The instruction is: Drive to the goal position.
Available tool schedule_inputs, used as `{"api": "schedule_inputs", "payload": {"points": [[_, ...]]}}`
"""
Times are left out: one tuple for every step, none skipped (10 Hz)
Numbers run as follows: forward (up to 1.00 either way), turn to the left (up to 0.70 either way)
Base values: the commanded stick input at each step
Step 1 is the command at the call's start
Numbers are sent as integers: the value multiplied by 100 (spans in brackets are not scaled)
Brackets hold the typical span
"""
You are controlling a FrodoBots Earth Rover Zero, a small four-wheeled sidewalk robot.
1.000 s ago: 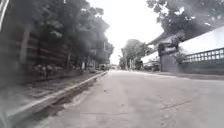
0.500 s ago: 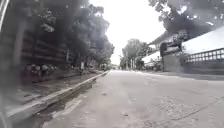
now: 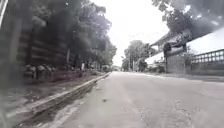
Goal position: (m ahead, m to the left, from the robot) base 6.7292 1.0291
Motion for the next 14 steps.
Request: {"api": "schedule_inputs", "payload": {"points": [[70,0],[70,0],[70,-8],[70,-28],[70,-29],[70,-27],[70,-3],[70,0],[70,0],[70,0],[70,0],[70,0],[70,0],[70,0]]}}
